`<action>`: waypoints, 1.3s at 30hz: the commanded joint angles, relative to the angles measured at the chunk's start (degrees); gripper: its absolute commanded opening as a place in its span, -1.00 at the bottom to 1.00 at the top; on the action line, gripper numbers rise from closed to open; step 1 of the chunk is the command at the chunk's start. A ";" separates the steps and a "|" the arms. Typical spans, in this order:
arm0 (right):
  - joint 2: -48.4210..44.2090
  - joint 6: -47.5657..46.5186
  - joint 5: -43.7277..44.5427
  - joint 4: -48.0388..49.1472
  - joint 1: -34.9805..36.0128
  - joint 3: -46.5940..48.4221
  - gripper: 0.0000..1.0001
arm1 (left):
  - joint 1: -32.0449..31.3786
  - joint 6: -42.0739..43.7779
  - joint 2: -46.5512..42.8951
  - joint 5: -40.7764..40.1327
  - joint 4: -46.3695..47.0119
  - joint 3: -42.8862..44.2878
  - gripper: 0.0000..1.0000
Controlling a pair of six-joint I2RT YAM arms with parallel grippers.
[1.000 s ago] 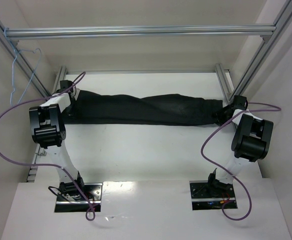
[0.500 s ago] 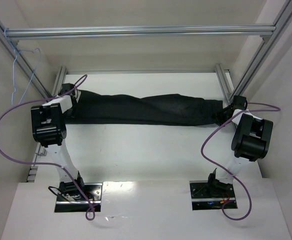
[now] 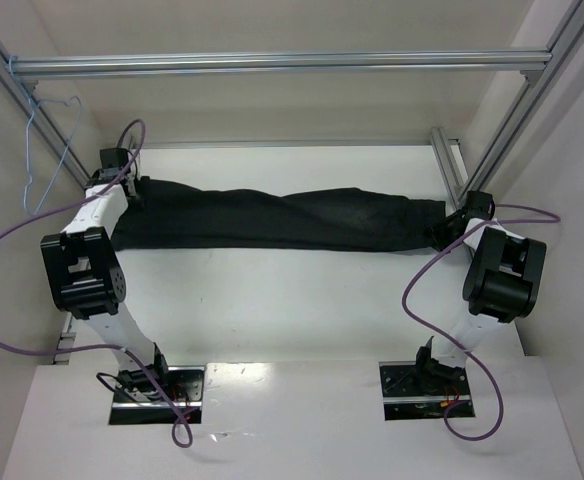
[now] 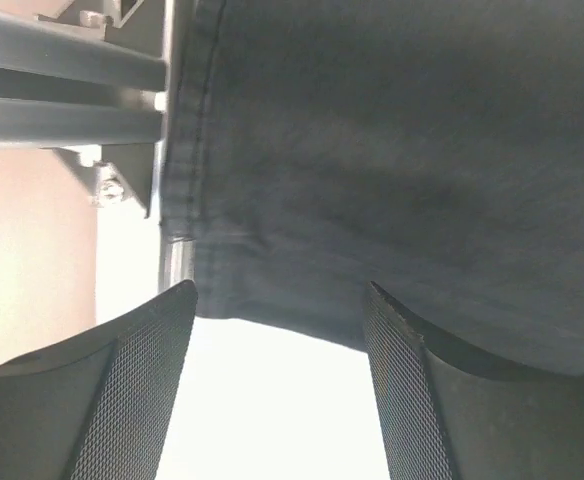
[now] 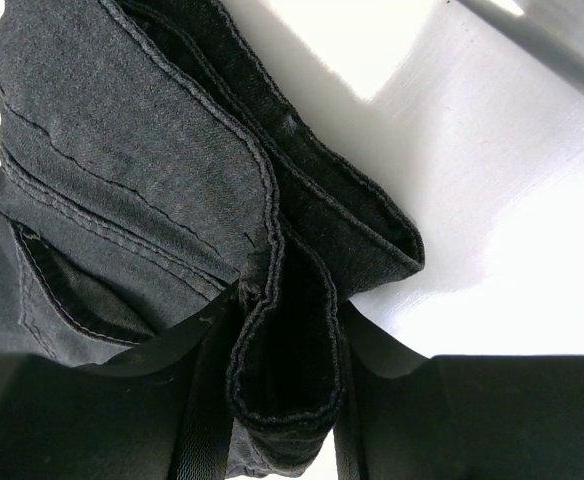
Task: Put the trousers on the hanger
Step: Fold the trousers
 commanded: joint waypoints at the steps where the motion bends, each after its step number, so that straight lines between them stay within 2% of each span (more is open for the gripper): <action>1: 2.01 -1.92 1.02 -0.87 0.05 0.84 -0.21 | 1.07 -11.81 -0.06 8.80 -1.82 1.52 0.50; 5: 0.34 -2.45 1.02 -0.88 0.05 0.85 -0.21 | 1.60 -17.52 2.04 11.78 -2.97 1.52 0.50; 10: -2.37 -2.97 1.02 -0.88 0.05 0.32 -0.21 | 5.55 -26.66 2.58 13.29 0.53 0.47 0.50; 16: -4.75 -3.50 1.54 -0.88 0.05 -2.05 -0.21 | 6.78 -32.63 -4.80 9.17 8.53 -6.47 0.50; 24: -7.03 -4.03 1.54 -0.88 0.05 -2.05 -0.21 | 11.08 -34.93 -0.33 11.44 8.89 -7.01 0.46; 30: -7.04 -4.56 1.54 -0.35 0.05 -2.05 -0.21 | 11.09 -34.41 2.40 6.70 12.41 -5.43 0.46; 39: -8.09 -4.56 1.54 -0.35 0.05 -2.58 -0.21 | 11.09 -32.57 8.99 7.22 12.41 -1.48 0.46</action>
